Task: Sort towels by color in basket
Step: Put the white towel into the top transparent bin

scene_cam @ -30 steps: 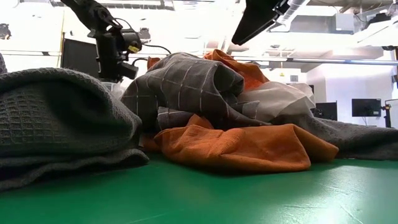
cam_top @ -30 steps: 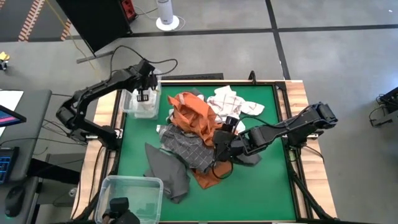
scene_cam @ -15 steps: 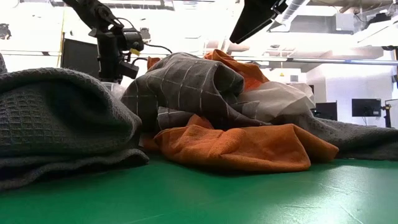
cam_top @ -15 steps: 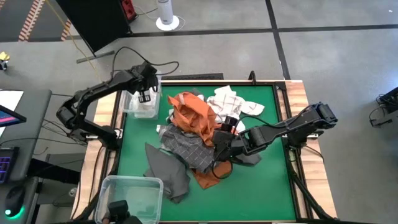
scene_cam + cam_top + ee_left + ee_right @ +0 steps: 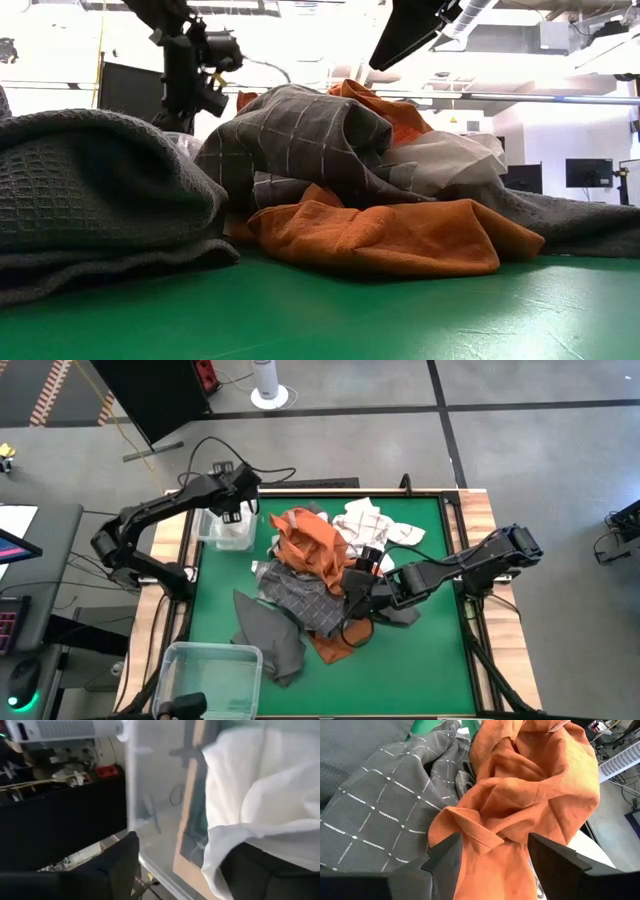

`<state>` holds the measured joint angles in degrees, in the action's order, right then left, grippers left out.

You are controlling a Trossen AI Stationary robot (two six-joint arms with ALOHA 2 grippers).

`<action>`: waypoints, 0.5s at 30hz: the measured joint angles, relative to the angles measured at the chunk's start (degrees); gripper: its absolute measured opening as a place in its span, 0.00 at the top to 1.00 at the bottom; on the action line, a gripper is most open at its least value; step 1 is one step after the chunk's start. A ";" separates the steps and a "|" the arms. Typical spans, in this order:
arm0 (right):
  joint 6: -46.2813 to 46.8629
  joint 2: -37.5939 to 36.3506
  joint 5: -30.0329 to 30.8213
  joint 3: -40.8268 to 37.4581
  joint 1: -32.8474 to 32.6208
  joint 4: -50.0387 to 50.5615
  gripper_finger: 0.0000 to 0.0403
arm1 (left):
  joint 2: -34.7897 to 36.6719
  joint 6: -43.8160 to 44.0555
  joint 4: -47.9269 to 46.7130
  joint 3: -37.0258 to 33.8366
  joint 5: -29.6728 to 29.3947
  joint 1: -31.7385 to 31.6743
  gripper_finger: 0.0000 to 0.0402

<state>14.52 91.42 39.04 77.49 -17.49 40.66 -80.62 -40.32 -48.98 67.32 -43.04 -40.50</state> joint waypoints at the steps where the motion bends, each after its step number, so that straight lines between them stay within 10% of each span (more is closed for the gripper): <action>1: 0.00 0.00 0.00 0.00 0.01 0.08 0.35 | 0.01 0.51 -0.47 1.25 -0.02 0.63 0.35; 15: 1.93 -0.32 -0.03 -0.02 1.87 5.92 0.35 | 0.40 8.30 -11.23 16.42 5.29 9.61 0.32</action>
<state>16.45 91.10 39.01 77.47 -15.61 46.58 -80.22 -32.02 -60.21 83.74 -37.76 -30.89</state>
